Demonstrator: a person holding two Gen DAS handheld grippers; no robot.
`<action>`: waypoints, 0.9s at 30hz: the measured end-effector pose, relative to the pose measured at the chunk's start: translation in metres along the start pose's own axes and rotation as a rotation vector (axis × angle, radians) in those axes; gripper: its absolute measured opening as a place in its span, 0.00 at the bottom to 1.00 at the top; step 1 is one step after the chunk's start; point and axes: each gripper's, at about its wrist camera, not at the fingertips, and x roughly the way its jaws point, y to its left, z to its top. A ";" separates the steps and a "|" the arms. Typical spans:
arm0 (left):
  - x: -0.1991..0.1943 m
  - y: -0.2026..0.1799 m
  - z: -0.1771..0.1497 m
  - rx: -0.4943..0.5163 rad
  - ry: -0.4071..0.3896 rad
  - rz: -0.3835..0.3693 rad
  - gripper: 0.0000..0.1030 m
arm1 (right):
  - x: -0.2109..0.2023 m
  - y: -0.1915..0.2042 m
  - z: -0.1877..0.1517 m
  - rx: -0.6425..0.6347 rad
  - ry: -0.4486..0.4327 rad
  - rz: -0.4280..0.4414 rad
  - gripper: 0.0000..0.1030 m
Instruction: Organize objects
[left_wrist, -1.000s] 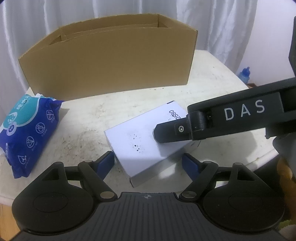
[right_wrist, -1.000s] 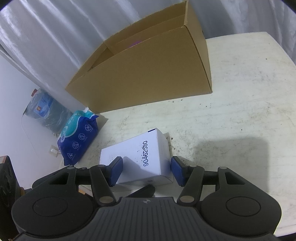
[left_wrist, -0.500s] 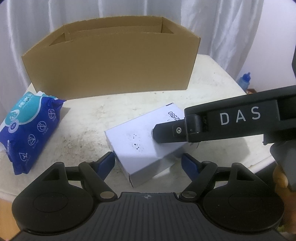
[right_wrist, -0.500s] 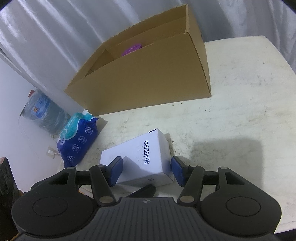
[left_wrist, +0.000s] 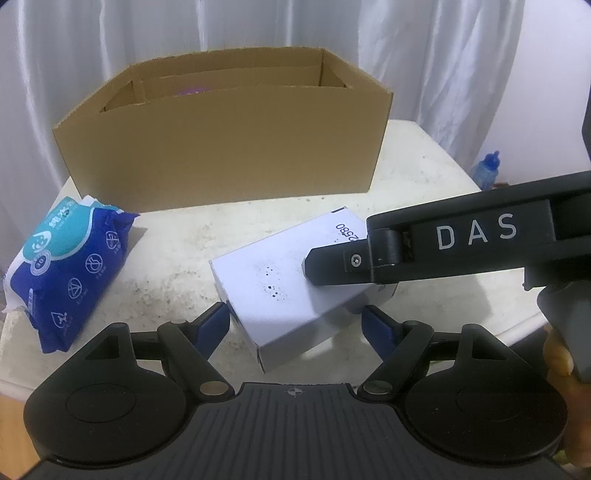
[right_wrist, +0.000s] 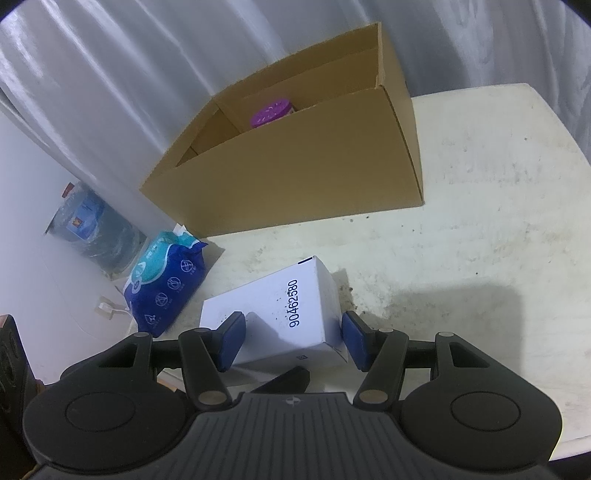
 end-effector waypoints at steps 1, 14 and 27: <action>-0.001 0.000 0.000 0.001 -0.002 0.000 0.76 | -0.001 0.000 0.000 0.001 -0.002 0.001 0.60; -0.009 -0.003 0.000 0.016 -0.025 0.009 0.76 | -0.013 0.002 -0.001 -0.002 -0.026 0.010 0.60; -0.022 -0.008 0.000 0.027 -0.055 0.018 0.76 | -0.026 0.006 -0.004 -0.007 -0.053 0.020 0.60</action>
